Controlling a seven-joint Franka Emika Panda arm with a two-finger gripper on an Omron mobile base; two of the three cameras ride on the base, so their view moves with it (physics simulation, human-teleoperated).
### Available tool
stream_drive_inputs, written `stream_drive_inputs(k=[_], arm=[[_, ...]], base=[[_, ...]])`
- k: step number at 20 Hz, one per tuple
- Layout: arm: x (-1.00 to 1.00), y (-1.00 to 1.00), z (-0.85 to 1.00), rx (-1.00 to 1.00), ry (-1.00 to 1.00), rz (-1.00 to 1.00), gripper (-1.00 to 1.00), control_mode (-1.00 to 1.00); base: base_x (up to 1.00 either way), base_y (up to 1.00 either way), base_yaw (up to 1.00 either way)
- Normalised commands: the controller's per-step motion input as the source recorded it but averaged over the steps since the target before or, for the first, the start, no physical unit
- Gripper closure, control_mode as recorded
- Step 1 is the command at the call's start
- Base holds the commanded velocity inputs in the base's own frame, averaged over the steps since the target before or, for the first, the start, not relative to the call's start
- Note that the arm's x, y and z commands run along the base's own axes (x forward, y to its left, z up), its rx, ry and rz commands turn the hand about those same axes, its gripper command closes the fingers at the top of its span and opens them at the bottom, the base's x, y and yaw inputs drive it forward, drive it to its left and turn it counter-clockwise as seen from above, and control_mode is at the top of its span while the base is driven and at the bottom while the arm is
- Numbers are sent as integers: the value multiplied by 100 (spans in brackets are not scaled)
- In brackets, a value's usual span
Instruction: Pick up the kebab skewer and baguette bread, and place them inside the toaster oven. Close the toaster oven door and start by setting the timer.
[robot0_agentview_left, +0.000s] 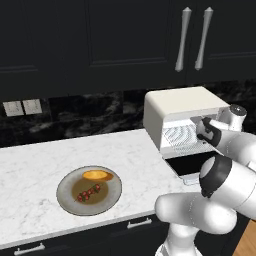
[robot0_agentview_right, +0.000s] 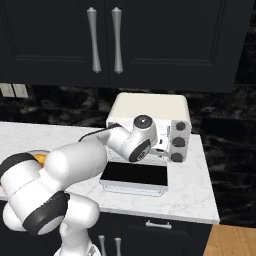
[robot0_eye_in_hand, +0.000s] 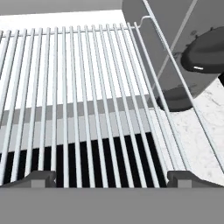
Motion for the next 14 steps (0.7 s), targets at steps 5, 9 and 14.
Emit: stream_drive_inputs(k=[5, 9, 14], arm=[[-74, 0, -100, -2, 9, 2, -100, -100], [-76, 0, -100, -2, 9, 2, -100, -100], [-75, 0, -96, -1, 9, 2, -100, -100]], base=[[0, 0, 0], [0, 0, 0], [0, 0, 0]])
